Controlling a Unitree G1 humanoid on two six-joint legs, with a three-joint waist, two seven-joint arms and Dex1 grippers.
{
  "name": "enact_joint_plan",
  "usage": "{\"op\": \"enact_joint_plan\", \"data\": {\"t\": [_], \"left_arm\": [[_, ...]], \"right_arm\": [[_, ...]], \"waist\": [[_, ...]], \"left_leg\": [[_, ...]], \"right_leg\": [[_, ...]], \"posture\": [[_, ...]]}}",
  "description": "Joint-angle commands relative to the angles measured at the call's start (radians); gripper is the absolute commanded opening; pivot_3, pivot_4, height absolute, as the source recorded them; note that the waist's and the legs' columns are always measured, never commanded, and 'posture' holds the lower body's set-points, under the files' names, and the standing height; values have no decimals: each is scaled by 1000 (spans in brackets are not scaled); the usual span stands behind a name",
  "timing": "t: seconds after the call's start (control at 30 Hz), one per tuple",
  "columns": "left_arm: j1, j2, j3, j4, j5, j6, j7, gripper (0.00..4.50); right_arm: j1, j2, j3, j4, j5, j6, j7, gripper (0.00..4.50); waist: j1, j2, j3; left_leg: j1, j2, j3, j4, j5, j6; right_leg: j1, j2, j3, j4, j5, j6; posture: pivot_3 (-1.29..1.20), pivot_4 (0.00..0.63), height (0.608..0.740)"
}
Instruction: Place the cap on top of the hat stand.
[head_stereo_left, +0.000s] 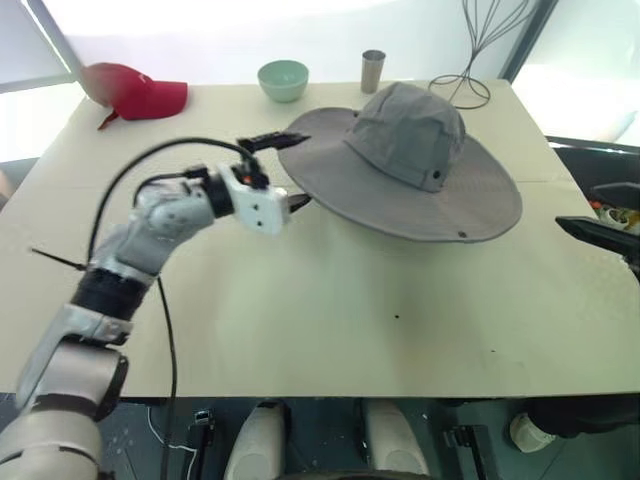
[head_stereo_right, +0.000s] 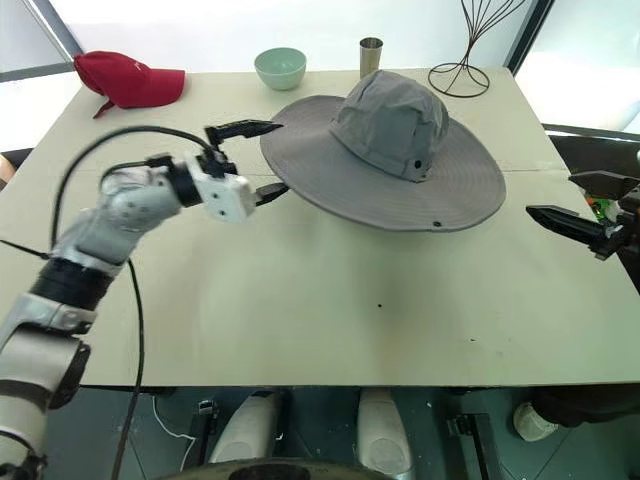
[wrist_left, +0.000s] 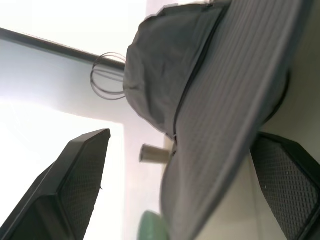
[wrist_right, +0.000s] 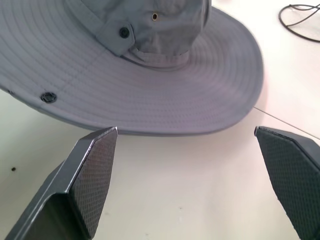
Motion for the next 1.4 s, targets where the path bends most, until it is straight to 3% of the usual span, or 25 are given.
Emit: {"op": "enact_joint_plan", "data": {"t": [0.03,0.07,0.17,0.23,0.37,0.5,0.73,0.97,1.13,1.23,1.4], "left_arm": [[37,117,150,-94,-291,304,-208,4475],[56,175,189,-115,-406,471,-280,4475],[129,312,292,-148,-607,706,-477,4475],[104,325,349,-115,-672,798,-502,4475],[-110,291,403,26,-767,1042,-454,4475],[-155,273,417,25,-769,1122,-463,4475],[-40,323,455,-112,-797,1198,-566,4475],[-23,312,460,-133,-775,1198,-566,4475],[-36,307,450,-127,-763,1194,-564,4475],[-44,301,447,-125,-753,1192,-562,4500],[-60,294,448,-116,-742,1194,-559,4500]], "right_arm": [[-31,-48,6,54,-21,-54,50,4500],[-41,-58,12,74,-22,-62,69,4500],[-80,-81,46,137,-44,-105,103,4500],[-117,-93,76,178,-57,-124,111,4500],[-230,-98,150,225,-56,-130,122,4500],[-263,-71,215,118,-53,-131,124,4500],[-242,11,337,-360,-62,-136,-10,4500],[-255,156,612,-507,-332,-227,-248,4500],[-301,277,785,-458,-590,-326,-410,4500],[-292,286,838,-421,-695,-430,-426,3690],[-258,294,858,-378,-828,-561,-461,995]], "waist": [[-3,0,0],[-4,0,0],[-20,1,1],[-20,1,1],[-20,-1,2],[-32,2,0],[-48,2,2],[-26,0,2],[-24,0,2],[-24,0,2],[-24,0,2]], "left_leg": [[0,0,0,0,0,0],[0,0,0,0,0,0],[0,1,0,0,0,0],[0,1,1,0,0,1],[0,1,-1,1,0,1],[1,1,0,0,0,1],[-1,2,-1,-2,0,1],[-1,2,-1,0,0,1],[-1,2,0,0,0,1],[-1,1,0,0,0,1],[-1,2,0,0,0,1]], "right_leg": [[0,0,0,0,0,0],[0,1,0,0,0,0],[0,1,0,1,0,0],[0,1,0,0,0,0],[1,1,-2,0,0,0],[1,1,-1,0,0,0],[-3,2,-1,2,-1,-1],[-2,2,-1,1,-1,-1],[-3,2,-1,2,-1,-1],[-3,2,-1,2,-1,-1],[-3,2,-1,1,-1,-1]], "posture": [[0,150,740],[0,150,740],[0,150,740],[0,150,740],[0,150,740],[0,150,740],[0,150,740],[0,150,740],[0,150,740],[0,150,740],[0,150,740]]}}
